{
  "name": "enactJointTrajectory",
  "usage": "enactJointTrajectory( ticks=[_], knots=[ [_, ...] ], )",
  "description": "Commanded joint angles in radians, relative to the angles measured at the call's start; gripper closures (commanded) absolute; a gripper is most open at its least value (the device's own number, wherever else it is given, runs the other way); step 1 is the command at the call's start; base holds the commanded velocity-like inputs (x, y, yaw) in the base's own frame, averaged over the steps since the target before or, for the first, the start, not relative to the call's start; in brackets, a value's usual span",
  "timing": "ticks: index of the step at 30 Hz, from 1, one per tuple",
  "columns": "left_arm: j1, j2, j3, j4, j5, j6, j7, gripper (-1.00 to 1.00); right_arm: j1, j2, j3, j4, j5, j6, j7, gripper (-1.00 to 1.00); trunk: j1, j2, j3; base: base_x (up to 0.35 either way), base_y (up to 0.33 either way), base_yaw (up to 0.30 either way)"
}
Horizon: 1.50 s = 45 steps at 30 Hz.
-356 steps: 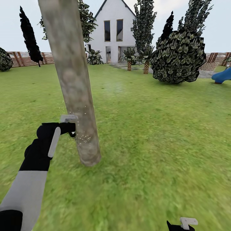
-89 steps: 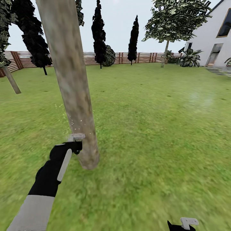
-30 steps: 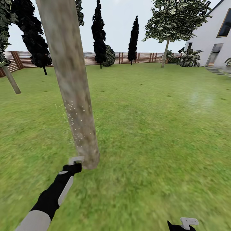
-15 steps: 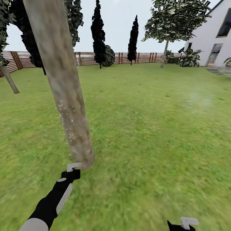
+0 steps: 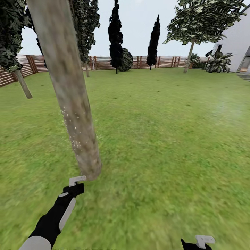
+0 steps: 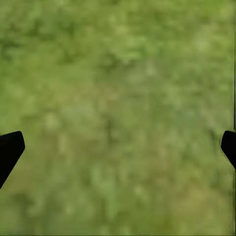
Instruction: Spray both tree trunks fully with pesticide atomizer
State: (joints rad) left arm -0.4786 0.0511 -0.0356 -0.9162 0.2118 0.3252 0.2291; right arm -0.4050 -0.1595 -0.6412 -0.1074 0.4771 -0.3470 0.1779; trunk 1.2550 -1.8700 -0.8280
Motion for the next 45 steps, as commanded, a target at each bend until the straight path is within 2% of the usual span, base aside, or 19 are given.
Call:
enactJointTrajectory(
  ticks=[1, 6, 15, 25, 34, 45],
  knots=[
    [0.0, 0.0, 0.0, 0.0, -0.001, 0.0, 0.001, 1.0, 0.0, 0.0, 0.0, 0.0, 0.0, -0.001, -0.001, -1.0, 0.0, 0.0, 0.0, 0.0, -0.273, 0.043],
    [0.0, 0.001, 0.003, 0.0, 0.003, 0.0, 0.001, 1.0, 0.0, -0.001, 0.0, 0.0, 0.0, -0.001, -0.002, -1.0, 0.0, 0.0, 0.0, 0.024, -0.269, 0.004],
    [0.0, 0.001, 0.003, 0.0, 0.006, 0.0, 0.0, 1.0, 0.0, 0.0, 0.0, 0.0, 0.0, -0.001, -0.001, -1.0, 0.0, 0.0, 0.0, 0.231, -0.191, 0.026],
    [0.0, 0.001, 0.003, 0.0, 0.006, 0.0, 0.001, 1.0, 0.0, 0.0, 0.0, 0.0, 0.0, 0.0, -0.002, -1.0, 0.0, 0.0, 0.0, 0.188, -0.198, 0.261],
    [0.0, 0.002, 0.005, 0.0, 0.006, 0.0, 0.001, 1.0, 0.0, 0.0, 0.0, 0.0, 0.0, 0.0, 0.0, -1.0, 0.0, 0.0, 0.0, 0.009, -0.268, 0.05],
    [0.0, 0.001, 0.003, 0.0, 0.006, 0.0, 0.001, 1.0, 0.0, 0.0, 0.0, 0.0, 0.0, 0.0, 0.0, -1.0, 0.0, 0.0, 0.0, 0.0, -0.27, 0.262]
  ],
)
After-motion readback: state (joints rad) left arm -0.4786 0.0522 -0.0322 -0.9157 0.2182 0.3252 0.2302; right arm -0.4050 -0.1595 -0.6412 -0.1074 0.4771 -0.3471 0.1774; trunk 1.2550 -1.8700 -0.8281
